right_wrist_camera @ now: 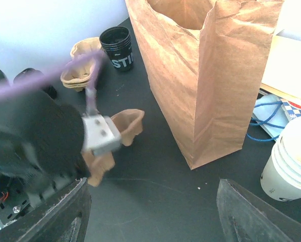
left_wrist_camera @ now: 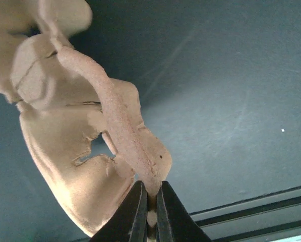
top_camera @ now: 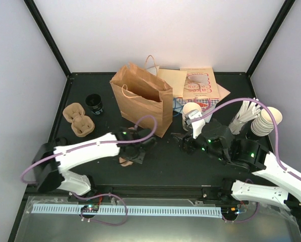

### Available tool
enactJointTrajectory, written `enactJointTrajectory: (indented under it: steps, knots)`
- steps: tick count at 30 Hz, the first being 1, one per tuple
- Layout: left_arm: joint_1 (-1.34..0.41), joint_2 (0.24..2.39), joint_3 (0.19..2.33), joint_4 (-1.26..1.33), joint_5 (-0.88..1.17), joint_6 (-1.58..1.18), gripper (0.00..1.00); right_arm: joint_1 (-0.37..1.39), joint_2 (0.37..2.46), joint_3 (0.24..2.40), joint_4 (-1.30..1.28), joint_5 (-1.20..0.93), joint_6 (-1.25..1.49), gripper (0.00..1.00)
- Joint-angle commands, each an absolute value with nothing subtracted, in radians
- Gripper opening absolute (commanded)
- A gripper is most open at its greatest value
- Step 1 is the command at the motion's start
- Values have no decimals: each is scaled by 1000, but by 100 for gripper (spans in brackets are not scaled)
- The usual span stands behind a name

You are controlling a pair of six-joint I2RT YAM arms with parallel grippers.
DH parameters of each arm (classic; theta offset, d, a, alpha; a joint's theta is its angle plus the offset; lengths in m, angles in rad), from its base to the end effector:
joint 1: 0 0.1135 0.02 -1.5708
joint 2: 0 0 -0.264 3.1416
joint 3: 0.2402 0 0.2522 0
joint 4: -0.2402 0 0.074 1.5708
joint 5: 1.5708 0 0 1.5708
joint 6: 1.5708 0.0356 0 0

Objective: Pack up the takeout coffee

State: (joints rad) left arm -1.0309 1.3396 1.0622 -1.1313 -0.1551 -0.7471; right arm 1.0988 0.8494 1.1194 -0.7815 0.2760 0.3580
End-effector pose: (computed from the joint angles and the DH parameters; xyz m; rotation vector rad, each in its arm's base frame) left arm 0.1225 -0.1937 0.2534 0.3946 2.8924 -0.0412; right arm 0.0814 0.1382 0.3819 -0.6042 2.0301 0.6040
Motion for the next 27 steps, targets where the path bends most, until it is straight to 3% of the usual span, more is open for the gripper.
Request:
enactJointTrajectory:
  steps: [1,4,8,20,27]
  knots:
    - [-1109,1492,1152,-989,-106,-816,19,1097,842,1112,-769,295,372,71]
    - [-1154,1566,1217,-970,-91,-799,47,1097,834,1098,-801,323,391,71]
    - [-1170,1550,1245,-990,-109,-793,61,1097,796,1069,-824,344,410,72]
    - [-1011,1167,1069,-995,-118,-729,67,1097,807,1004,-712,153,278,77]
    - [-742,920,780,-773,35,-673,77,1097,943,1015,-644,23,46,93]
